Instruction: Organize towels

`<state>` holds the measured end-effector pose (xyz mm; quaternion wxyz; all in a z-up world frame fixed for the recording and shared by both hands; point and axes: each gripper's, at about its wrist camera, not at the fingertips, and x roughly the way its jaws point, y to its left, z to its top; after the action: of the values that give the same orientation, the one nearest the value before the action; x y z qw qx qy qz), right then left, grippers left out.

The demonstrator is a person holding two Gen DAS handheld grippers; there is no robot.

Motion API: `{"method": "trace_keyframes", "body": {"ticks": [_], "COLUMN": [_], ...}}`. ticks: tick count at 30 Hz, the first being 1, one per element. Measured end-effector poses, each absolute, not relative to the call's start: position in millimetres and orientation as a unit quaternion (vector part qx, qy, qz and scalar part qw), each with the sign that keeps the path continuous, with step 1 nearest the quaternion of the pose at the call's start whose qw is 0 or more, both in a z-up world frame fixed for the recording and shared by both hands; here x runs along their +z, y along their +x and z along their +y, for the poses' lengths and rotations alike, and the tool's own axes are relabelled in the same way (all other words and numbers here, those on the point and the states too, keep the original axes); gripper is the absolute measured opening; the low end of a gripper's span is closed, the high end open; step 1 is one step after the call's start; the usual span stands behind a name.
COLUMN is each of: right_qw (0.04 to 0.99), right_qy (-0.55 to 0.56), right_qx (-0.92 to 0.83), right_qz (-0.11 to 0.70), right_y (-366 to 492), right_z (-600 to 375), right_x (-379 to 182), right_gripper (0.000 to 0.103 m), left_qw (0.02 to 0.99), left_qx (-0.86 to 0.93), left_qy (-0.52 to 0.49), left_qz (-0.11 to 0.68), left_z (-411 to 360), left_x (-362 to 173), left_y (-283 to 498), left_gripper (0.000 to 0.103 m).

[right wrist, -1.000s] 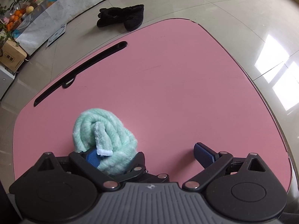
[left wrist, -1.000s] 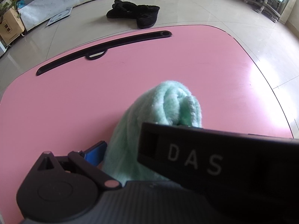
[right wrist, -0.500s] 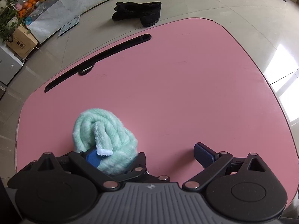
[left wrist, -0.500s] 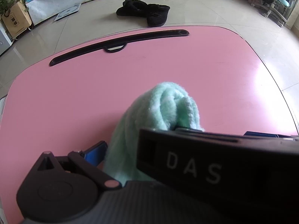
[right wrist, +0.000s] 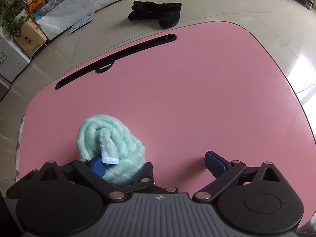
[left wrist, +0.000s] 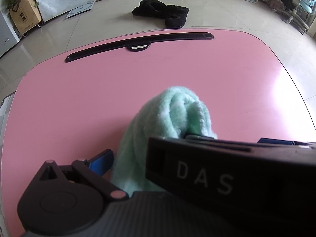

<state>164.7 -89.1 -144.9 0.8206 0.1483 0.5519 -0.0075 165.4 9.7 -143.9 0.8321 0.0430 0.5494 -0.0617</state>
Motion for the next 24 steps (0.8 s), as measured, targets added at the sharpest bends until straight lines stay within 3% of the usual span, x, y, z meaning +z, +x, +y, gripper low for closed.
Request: {"method": "trace_keyframes", "body": {"ticks": [24], "right_qw": [0.824], "right_qy": [0.136], "right_qx": [0.021], "right_qz": [0.55], "right_y": [160.1], "right_z": [-53.6], "right_x": [-144.2], "right_gripper": [0.099], "left_qw": [0.835], "left_qx": [-0.023], "left_qy": [0.018], "left_qz": [0.549], "left_z": [52.2], "left_x": [-142.0], "left_y": [149.6], "left_gripper": [0.103]}}
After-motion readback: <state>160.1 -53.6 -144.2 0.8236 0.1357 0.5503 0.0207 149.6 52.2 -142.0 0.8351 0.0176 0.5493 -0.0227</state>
